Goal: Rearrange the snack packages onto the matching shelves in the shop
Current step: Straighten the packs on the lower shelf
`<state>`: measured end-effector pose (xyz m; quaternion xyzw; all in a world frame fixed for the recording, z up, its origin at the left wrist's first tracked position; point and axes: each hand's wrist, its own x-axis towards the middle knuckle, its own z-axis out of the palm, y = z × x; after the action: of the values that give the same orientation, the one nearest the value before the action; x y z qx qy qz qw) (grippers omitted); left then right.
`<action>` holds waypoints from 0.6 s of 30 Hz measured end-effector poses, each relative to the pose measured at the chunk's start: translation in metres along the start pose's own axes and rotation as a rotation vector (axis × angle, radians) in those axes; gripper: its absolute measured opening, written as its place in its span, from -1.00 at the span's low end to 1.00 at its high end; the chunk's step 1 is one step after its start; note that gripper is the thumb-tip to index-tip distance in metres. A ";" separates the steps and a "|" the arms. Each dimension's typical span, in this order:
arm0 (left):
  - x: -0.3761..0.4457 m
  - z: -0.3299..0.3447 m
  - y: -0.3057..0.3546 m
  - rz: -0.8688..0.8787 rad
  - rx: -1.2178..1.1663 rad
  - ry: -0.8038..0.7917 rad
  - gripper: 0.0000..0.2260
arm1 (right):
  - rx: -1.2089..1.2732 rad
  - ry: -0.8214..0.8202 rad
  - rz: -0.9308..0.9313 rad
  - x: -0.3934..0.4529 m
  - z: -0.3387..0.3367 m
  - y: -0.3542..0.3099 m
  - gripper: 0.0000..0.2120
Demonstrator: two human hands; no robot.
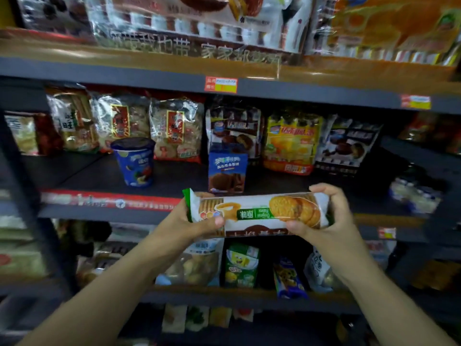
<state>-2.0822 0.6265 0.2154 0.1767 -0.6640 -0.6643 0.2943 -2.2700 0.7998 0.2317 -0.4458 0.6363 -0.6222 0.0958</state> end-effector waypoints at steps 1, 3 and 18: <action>-0.003 -0.006 -0.002 -0.010 0.007 0.019 -0.19 | 0.023 -0.024 0.016 0.000 0.006 0.002 -0.39; -0.012 -0.021 -0.006 -0.029 0.044 0.062 -0.26 | 0.048 -0.104 0.058 0.000 0.019 0.005 -0.32; -0.070 -0.070 -0.051 -0.151 -0.076 0.269 -0.14 | -0.110 -0.537 0.339 -0.012 0.064 0.056 -0.15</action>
<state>-1.9926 0.6128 0.1498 0.3024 -0.5775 -0.6796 0.3364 -2.2450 0.7533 0.1637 -0.4862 0.6862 -0.4222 0.3382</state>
